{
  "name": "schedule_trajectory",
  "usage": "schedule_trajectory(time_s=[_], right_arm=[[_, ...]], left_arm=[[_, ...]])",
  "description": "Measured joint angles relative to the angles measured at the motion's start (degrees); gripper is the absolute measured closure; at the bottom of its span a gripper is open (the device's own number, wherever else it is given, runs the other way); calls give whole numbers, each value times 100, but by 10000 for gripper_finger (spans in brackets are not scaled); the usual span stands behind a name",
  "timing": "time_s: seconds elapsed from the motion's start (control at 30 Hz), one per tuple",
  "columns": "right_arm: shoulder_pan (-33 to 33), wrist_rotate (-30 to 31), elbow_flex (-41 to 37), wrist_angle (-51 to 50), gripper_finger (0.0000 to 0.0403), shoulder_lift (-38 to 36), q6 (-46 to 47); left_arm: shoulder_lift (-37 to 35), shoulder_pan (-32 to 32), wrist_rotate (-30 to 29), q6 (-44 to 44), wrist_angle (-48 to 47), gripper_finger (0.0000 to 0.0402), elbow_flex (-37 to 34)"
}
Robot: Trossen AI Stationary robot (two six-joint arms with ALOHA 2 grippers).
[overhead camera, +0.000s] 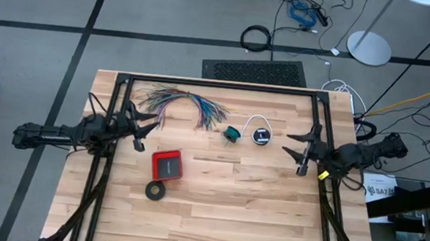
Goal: Coil cords
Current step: Return to Home Position
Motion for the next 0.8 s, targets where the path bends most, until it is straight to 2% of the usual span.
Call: schedule_trajectory(time_s=[0.23,0.33,0.5,0.67,0.8], right_arm=[[-2,-377,0,-1227,207,1,880],[-3,-600,0,-1272,207,7,903],[-16,-888,-16,-1334,207,7,802],[-22,-864,-76,-1251,207,7,630],[-22,-850,-75,-1194,207,9,776]], left_arm=[[0,2,-11,-67,-298,259,0],[0,7,-35,-122,-549,259,0],[2,7,-421,-408,-788,259,0],[2,7,-945,-363,-781,259,0],[2,7,-1025,-391,-775,259,0]])
